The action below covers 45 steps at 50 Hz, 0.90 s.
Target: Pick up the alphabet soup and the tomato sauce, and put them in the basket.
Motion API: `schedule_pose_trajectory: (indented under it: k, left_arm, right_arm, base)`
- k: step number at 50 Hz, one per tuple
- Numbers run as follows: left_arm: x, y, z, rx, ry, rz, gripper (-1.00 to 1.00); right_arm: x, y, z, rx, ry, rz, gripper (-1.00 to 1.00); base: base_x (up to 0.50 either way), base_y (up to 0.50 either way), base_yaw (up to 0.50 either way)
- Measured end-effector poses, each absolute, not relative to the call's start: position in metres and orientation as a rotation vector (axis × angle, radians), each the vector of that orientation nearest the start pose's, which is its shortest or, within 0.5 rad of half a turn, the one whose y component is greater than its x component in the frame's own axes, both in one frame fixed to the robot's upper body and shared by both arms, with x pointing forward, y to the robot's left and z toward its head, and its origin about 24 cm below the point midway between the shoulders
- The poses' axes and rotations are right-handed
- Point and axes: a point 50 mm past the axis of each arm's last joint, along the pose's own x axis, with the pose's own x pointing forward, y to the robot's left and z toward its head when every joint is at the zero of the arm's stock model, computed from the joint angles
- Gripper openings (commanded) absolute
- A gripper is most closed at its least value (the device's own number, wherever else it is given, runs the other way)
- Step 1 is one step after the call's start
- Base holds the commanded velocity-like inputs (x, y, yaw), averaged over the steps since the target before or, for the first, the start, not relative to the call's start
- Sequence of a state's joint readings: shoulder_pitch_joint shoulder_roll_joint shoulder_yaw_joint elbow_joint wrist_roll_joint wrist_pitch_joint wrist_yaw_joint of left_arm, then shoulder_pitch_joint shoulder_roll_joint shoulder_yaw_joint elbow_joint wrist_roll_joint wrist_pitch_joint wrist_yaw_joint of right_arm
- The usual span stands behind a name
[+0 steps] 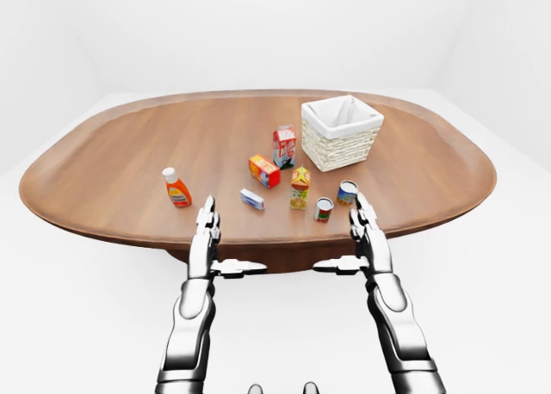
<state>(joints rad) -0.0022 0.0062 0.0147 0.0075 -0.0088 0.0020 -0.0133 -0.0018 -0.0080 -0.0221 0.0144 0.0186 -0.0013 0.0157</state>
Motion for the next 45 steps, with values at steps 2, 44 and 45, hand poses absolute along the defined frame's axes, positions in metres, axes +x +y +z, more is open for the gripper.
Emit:
schedule_pose_trajectory:
  k: [2, 44, 45]
  left_arm:
    - [0.254, 0.154, 0.039, -0.004, 0.010, 0.001, 1.00]
    - [0.234, 0.158, 0.080, 0.035, -0.219, 0.030, 1.00]
    - [0.233, 0.159, 0.081, 0.036, -0.222, 0.030, 1.00]
  right_arm:
    - [0.254, -0.157, 0.038, 0.014, 0.015, -0.009, 1.00]
    - [0.239, -0.163, 0.068, -0.131, -0.166, -0.055, 1.00]
    - [0.238, -0.163, 0.070, -0.135, -0.172, -0.056, 1.00]
  base:
    - [0.00, 0.00, 0.00]
    - [0.00, 0.00, 0.00]
    - [0.00, 0.00, 0.00]
